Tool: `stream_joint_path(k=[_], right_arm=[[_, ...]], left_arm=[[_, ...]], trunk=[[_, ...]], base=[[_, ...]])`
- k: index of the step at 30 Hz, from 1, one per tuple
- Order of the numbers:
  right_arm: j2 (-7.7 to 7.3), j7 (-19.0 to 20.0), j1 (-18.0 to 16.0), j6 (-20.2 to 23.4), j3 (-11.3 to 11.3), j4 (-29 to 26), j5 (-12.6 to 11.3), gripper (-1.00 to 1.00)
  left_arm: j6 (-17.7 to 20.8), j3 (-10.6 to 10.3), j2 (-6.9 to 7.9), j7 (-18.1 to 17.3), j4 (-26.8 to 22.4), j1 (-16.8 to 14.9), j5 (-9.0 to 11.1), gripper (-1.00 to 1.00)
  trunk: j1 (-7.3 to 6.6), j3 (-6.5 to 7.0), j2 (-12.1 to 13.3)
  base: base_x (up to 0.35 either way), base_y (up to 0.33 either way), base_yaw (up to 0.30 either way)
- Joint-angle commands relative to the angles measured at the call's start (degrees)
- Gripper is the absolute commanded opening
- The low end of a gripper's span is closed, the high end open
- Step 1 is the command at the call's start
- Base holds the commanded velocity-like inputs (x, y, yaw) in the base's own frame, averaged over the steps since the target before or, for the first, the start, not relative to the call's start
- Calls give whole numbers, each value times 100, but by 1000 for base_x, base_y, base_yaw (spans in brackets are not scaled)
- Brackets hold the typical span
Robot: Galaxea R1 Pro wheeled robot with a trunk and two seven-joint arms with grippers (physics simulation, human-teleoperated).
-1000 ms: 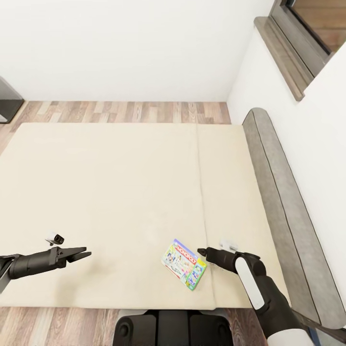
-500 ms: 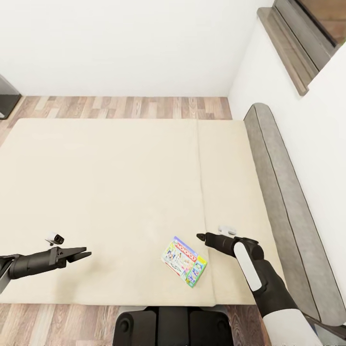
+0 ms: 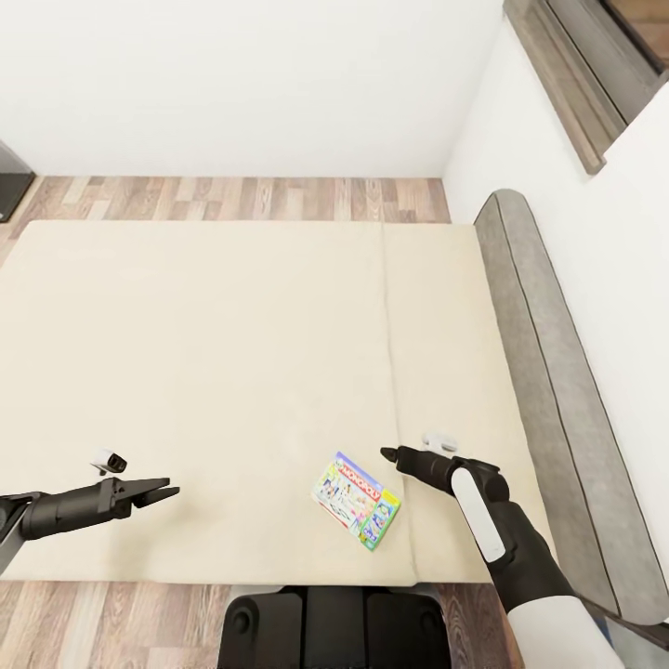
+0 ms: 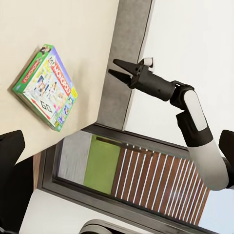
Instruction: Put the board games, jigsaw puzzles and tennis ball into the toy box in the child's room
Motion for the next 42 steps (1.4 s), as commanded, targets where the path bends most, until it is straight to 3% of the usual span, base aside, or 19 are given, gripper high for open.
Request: stream_joint_path(k=[1, 42], right_arm=[[0, -31, -2, -2, 2, -5, -37, 100], [-2, -25, 52, -104, 8, 10, -67, 100]], left_arm=[[61, -4, 1, -20, -1, -1, 2, 100], [69, -4, -10, -20, -1, -1, -2, 100]], trunk=[[3, -16, -9], [3, -403, -9]], base=[[0, 0, 0], [0, 0, 0]])
